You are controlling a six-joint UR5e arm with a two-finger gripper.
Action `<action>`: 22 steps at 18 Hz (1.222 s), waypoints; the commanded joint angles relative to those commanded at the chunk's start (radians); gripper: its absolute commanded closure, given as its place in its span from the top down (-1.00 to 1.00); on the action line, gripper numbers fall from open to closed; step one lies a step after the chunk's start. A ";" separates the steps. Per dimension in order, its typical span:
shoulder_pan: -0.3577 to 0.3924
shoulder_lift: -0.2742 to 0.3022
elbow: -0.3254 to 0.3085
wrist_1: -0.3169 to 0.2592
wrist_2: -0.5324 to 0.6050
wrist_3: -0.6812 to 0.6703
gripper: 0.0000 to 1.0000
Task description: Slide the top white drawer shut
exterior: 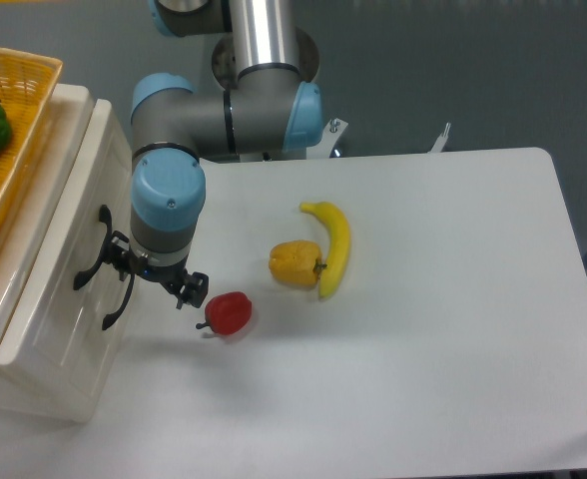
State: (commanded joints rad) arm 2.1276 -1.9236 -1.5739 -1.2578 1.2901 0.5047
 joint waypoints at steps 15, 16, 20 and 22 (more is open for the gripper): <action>0.095 0.012 0.014 0.006 0.064 0.072 1.00; 0.103 0.014 0.020 0.005 0.078 0.072 1.00; 0.118 0.017 0.054 0.002 0.254 0.104 1.00; 0.139 0.023 0.064 0.000 0.264 0.135 1.00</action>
State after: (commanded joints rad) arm 2.2671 -1.9006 -1.5095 -1.2578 1.5539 0.6395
